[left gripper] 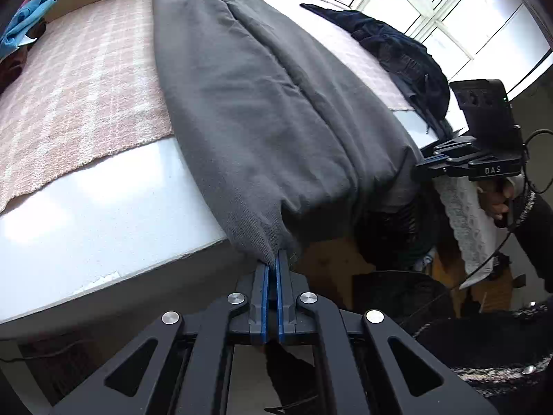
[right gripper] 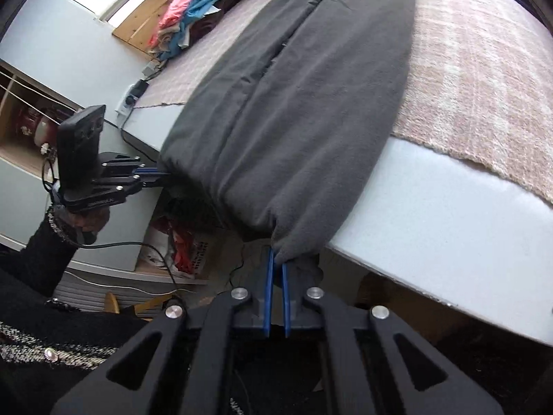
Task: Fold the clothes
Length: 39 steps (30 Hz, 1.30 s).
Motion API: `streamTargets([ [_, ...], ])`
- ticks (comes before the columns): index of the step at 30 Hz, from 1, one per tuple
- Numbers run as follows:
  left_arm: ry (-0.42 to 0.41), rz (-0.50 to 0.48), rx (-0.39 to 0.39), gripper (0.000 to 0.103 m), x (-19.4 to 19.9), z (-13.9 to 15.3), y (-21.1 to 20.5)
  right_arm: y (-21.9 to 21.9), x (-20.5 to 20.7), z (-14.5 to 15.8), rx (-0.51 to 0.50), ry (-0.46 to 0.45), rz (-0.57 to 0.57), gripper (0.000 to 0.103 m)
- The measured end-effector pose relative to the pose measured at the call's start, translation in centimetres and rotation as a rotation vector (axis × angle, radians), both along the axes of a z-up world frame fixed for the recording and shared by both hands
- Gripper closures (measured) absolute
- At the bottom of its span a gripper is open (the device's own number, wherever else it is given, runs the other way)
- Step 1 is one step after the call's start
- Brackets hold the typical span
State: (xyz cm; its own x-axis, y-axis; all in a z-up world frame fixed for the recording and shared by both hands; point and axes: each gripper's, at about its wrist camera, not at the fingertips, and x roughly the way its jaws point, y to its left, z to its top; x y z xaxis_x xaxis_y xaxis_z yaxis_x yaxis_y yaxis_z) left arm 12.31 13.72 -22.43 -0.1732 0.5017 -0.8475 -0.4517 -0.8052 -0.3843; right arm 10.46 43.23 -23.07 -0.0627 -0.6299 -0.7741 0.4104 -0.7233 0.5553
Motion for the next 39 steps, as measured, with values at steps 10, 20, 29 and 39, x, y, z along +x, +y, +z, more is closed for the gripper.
streamTargets([
  [10,0.008,0.022,0.191,0.101,-8.1,8.3,-2.1,4.8,-5.1,4.9,-0.321,-0.046,-0.186,0.099],
  [20,0.068,0.188,0.041,0.070,-21.5,8.8,-4.4,8.0,-22.3,5.0,-0.200,-0.090,-0.351,0.082],
  [29,0.107,0.123,-0.105,0.070,-22.5,4.8,-0.3,2.0,-22.1,3.5,0.223,0.165,-0.132,0.076],
  [39,0.125,0.052,-0.088,0.096,-24.9,2.3,1.9,2.0,-24.3,1.0,0.251,0.145,-0.200,0.074],
])
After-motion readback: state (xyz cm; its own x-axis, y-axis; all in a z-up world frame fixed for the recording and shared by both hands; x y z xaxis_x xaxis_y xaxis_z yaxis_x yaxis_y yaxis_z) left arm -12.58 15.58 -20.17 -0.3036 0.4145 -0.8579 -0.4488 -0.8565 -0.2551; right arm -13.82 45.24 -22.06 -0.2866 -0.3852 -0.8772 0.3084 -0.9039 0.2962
